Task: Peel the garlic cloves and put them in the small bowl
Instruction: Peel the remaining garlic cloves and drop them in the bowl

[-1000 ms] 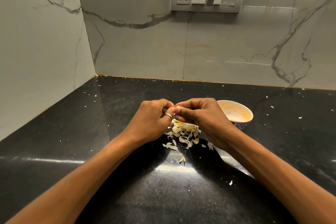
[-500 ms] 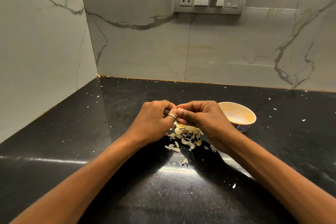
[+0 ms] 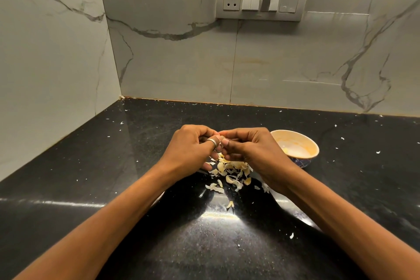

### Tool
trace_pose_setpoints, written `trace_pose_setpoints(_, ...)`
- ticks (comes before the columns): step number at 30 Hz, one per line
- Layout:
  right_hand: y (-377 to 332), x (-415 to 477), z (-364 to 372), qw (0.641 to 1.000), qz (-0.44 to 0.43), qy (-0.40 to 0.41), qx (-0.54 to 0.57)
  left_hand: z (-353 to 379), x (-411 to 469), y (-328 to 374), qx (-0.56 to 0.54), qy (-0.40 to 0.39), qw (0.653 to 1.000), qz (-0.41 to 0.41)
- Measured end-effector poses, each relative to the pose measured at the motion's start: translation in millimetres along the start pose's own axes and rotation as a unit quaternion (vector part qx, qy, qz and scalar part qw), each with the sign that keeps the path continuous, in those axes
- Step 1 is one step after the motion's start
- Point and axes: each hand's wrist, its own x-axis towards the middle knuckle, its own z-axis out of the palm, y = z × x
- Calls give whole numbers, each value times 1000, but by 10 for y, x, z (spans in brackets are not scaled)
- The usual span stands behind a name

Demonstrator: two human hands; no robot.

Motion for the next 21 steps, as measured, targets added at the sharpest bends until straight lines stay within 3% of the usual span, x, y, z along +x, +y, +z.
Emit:
trace_pose_setpoints(9,5,17,-16,999,13,-10,29,-5,-1,12,-4,9,1000,-6)
trace_pose_setpoints(14,-13,19,-18,999,8,-12,30,18,-9,-31,70,37,995,56)
trace_pose_setpoints(21,41,19,-16,990,-34,-13,-135,9,-3,-65,138,59,980,133)
